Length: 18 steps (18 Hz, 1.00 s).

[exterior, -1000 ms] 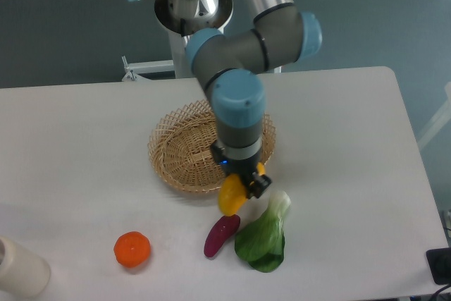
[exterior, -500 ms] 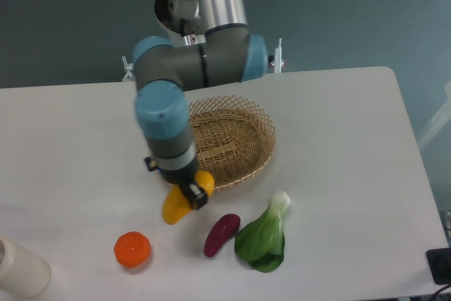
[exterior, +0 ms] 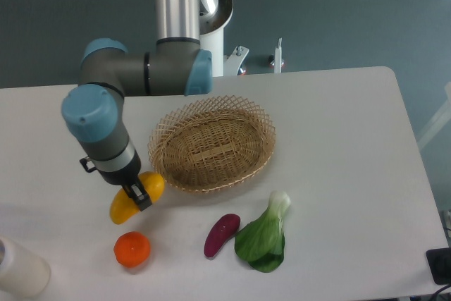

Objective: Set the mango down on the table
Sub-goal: 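Carry the mango past the basket toward the orange, then lower the mango onto the table and open the gripper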

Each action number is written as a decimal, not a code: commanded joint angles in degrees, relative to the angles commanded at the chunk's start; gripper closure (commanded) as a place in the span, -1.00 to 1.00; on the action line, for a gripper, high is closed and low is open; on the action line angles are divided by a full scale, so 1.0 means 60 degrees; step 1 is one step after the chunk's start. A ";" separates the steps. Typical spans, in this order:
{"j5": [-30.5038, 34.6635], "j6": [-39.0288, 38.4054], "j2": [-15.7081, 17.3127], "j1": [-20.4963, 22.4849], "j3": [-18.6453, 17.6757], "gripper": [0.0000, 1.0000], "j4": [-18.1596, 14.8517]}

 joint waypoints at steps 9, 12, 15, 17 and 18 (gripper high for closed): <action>0.0352 -0.0249 -0.0190 -0.0147 -0.0469 -0.12 0.0307; 0.0352 -0.0454 -0.0263 -0.0147 -0.0469 -0.37 0.0308; 0.0352 -0.0454 -0.0264 -0.0147 -0.0469 -0.52 0.0308; 0.0352 -0.0469 -0.0235 -0.0147 -0.0469 -0.68 0.0322; 0.0338 -0.0469 -0.0205 -0.0147 -0.0455 -0.79 0.0322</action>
